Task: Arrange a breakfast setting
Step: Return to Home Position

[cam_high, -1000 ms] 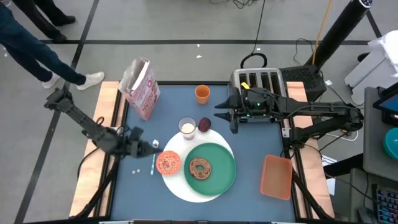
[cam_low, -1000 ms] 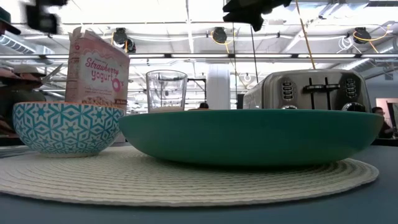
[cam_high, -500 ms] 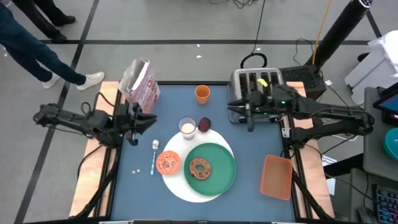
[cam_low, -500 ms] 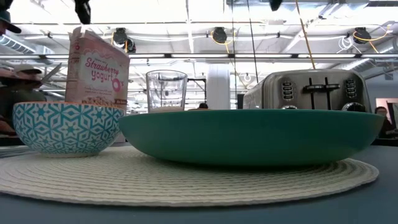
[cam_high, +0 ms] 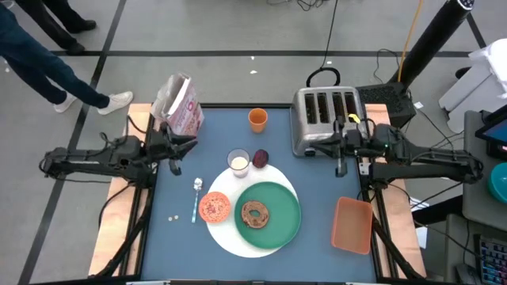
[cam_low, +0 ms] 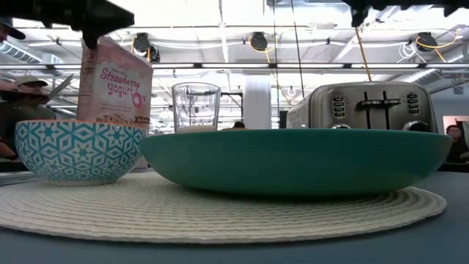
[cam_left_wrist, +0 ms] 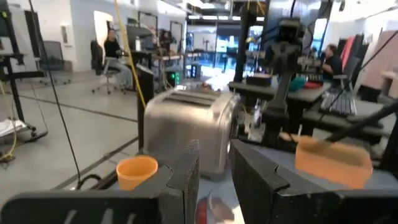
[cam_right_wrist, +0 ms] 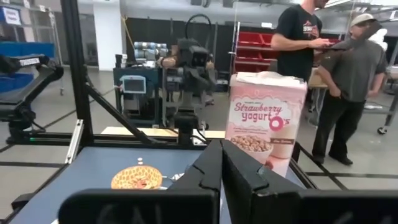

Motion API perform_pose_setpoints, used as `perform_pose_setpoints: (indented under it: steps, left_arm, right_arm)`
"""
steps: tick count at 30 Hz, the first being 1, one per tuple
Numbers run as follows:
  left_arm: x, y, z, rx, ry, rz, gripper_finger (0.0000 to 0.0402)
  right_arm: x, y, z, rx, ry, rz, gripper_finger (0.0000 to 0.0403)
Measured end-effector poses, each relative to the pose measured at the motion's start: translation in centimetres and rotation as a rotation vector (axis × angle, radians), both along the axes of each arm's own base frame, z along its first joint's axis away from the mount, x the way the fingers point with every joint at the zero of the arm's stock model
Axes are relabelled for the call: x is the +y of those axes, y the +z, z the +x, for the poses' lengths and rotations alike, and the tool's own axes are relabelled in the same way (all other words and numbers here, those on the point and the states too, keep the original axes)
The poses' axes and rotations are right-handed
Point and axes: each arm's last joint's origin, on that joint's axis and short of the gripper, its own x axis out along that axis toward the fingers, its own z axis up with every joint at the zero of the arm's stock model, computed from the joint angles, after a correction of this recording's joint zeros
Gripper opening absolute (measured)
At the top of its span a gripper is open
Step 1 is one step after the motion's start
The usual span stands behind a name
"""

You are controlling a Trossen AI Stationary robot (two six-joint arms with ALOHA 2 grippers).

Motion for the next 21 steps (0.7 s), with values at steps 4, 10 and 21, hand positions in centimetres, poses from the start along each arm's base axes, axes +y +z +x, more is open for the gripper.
perform_pose_setpoints:
  steps: [4, 10, 21]
  left_arm:
    - [0.5, -1.6, 0.0, -0.009, 0.002, -0.014, 0.0094]
    - [1.1, -4.0, -0.5, -0.053, 0.031, -0.015, 0.0094]
    - [1.5, -7.7, -1.2, -0.112, 0.008, -0.069, 0.0094]
  right_arm:
    - [0.1, -1.1, -1.0, -0.013, -0.001, -0.002, 0.0001]
    - [0.3, -3.1, -2.0, -0.013, -0.002, -0.002, 0.0001]
    - [0.4, -6.3, -2.8, -0.071, -0.004, 0.022, 0.0001]
